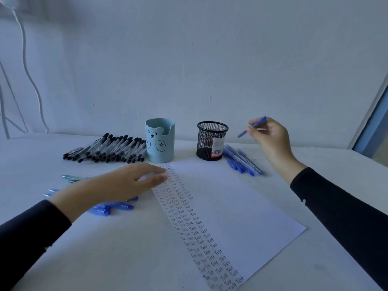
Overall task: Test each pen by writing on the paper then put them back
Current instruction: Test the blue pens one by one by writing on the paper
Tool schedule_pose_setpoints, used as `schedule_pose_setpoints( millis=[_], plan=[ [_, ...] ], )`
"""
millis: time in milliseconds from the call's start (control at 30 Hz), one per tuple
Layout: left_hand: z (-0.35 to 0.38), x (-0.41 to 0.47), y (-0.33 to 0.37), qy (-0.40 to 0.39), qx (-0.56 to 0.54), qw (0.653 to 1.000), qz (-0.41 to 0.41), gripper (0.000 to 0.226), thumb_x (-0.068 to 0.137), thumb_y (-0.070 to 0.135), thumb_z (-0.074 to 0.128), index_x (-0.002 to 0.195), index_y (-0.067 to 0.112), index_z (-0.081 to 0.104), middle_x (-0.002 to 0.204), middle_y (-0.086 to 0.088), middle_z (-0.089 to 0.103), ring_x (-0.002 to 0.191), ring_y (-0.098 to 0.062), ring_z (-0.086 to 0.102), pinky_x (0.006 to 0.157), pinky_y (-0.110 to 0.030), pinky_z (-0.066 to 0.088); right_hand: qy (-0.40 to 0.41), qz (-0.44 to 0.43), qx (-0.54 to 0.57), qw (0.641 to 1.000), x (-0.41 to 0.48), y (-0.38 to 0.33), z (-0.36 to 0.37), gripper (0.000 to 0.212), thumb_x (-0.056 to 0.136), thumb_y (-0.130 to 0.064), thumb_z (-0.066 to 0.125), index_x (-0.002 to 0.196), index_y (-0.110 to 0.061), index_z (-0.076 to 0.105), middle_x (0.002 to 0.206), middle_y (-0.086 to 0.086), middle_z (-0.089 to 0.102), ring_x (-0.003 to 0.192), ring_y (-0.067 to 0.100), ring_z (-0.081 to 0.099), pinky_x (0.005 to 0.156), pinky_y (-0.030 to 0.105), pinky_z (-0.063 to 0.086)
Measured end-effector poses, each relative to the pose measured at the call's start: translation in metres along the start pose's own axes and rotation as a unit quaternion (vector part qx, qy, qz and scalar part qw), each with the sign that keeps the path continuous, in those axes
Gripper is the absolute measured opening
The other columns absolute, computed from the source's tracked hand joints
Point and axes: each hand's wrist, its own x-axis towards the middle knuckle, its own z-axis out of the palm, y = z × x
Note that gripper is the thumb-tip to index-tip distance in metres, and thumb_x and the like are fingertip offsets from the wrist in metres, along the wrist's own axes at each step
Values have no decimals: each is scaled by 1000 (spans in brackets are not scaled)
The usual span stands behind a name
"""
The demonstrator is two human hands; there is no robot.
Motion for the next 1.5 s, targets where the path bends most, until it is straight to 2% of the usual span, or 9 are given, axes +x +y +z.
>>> schedule_pose_setpoints(
  millis=[200, 367, 533, 767, 933, 1033, 1267, 1400, 1500],
  plan=[
    [-39, -11, -8, 5, 11, 1000, 16, 34, 67, 65, 57, 92, 46, 70, 93, 28, 69, 90, 11, 62, 88, -15, 51, -43, -39, -174, 983, -13, 28, 6, 6, 82, 1, 69, 83, -5, 70, 84, 1, 69, 71, -2, 61, 63, 2, 43],
    [-59, -20, -21, -39, 27, 999, -21, 28, 63, 67, 67, 83, 49, 74, 91, 26, 70, 88, 5, 64, 86, -20, 47, -103, -26, -248, 963, -21, 36, 10, 6, 82, -10, 68, 83, -13, 73, 86, 1, 72, 83, 18, 67, 77, 32, 54],
    [-59, -20, -27, -55, 43, 997, -42, 14, 71, 52, 73, 84, 46, 75, 90, 25, 70, 87, 4, 62, 82, -15, 44, -122, -31, -354, 927, -27, 35, 9, 32, 91, -34, 57, 66, -15, 65, 84, 1, 61, 82, 25, 59, 68, 33, 45],
    [-54, -19, -24, -26, 68, 996, -44, 11, 84, 32, 73, 85, 43, 74, 84, 20, 71, 82, 2, 65, 76, -10, 47, -61, -85, -278, 955, -30, 10, 24, 21, 90, -29, 60, 70, -20, 61, 87, -8, 61, 74, 13, 60, 62, 27, 39],
    [-31, -3, -3, 224, 54, 967, 108, 16, 81, 18, 75, 93, 29, 76, 83, 16, 65, 81, 1, 61, 74, -10, 47, -138, -91, -177, 970, -40, -4, 40, 18, 86, -25, 63, 68, -24, 68, 80, -9, 64, 69, 6, 60, 66, 29, 45],
    [7, 6, 14, 193, 65, 956, 210, 15, 82, 15, 75, 97, 15, 77, 86, 3, 68, 71, 0, 59, 75, -7, 45, -243, -131, -161, 948, -52, -10, 48, 12, 88, -23, 66, 83, -20, 77, 81, -11, 64, 71, -3, 56, 65, 15, 39],
    [15, 8, 8, 195, 37, 964, 176, 21, 90, 14, 66, 111, 15, 73, 101, -1, 69, 87, -3, 58, 81, -6, 42, -408, -135, -248, 868, -75, -23, 57, 45, 72, -66, 67, 105, -36, 74, 98, -19, 55, 97, 1, 48, 82, 18, 38],
    [3, 4, -1, 198, -3, 972, 125, 20, 91, 8, 63, 108, 14, 73, 100, 3, 70, 95, -3, 63, 82, -4, 45, -454, -96, -208, 861, -73, -22, 55, 22, 77, -44, 79, 96, -35, 76, 100, -15, 60, 94, -1, 52, 78, 10, 39],
    [2, 3, -1, 187, -25, 978, 90, 21, 93, 10, 60, 110, 16, 71, 103, 5, 70, 93, -4, 66, 86, -7, 47, -415, 3, -82, 906, -62, -22, 49, 7, 86, -22, 73, 93, -25, 72, 96, -7, 66, 85, 3, 59, 78, 16, 46]
  ],
)
